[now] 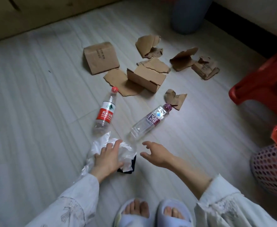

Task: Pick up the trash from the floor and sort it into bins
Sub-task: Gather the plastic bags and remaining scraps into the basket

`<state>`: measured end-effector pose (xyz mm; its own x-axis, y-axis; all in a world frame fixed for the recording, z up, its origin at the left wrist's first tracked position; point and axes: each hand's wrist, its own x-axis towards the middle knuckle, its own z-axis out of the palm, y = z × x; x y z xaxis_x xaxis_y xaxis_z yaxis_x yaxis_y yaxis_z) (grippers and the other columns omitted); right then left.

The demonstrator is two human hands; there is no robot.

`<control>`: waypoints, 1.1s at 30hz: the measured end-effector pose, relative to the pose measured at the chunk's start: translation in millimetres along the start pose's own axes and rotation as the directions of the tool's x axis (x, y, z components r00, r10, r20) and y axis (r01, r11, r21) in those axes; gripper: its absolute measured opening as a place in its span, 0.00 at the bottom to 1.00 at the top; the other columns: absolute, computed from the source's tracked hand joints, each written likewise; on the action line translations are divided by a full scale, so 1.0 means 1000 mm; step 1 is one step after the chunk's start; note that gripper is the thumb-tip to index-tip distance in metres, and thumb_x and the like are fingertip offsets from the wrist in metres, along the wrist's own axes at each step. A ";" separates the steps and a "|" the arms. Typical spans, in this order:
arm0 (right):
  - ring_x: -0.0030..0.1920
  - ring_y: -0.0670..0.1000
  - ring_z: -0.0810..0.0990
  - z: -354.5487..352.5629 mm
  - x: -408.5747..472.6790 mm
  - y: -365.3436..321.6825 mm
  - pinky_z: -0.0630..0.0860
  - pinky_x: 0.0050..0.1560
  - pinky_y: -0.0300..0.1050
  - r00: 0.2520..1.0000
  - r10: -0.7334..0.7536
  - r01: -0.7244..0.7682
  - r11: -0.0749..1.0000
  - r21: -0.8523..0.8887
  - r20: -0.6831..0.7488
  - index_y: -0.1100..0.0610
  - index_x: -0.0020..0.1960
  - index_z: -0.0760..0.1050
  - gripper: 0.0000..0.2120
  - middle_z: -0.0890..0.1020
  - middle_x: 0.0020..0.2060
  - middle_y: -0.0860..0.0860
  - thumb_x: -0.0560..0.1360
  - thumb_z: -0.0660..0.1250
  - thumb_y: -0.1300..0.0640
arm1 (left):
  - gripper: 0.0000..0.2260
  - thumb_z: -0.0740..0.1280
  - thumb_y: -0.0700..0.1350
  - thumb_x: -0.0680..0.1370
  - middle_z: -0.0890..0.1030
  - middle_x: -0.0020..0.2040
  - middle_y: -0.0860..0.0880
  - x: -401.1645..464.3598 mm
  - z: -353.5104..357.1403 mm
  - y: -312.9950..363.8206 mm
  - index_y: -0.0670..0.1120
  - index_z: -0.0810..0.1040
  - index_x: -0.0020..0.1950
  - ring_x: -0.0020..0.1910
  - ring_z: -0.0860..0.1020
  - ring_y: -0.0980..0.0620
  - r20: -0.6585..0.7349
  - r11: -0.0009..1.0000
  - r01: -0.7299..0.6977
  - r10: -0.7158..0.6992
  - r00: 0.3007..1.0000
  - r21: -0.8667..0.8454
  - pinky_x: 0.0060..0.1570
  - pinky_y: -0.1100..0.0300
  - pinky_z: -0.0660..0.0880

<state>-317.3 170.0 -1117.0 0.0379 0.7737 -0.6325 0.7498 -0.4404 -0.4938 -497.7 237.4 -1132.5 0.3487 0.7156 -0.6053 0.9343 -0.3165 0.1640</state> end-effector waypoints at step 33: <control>0.40 0.54 0.81 -0.099 -0.094 -0.034 0.78 0.39 0.44 0.906 0.284 0.213 0.338 0.917 -0.315 0.61 0.51 0.78 0.11 0.81 0.45 0.59 0.71 0.65 0.69 | 0.21 0.71 0.45 0.73 0.64 0.64 0.54 -0.070 -0.113 0.085 0.55 0.70 0.63 0.66 0.62 0.55 -0.290 0.667 -0.601 0.527 0.799 -0.441 0.66 0.60 0.61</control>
<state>-280.8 157.5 -981.2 0.4549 0.7193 -0.5251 -0.3440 -0.4020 -0.8486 -434.7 230.2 -988.2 0.7928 0.5850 -0.1709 0.4465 -0.3666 0.8162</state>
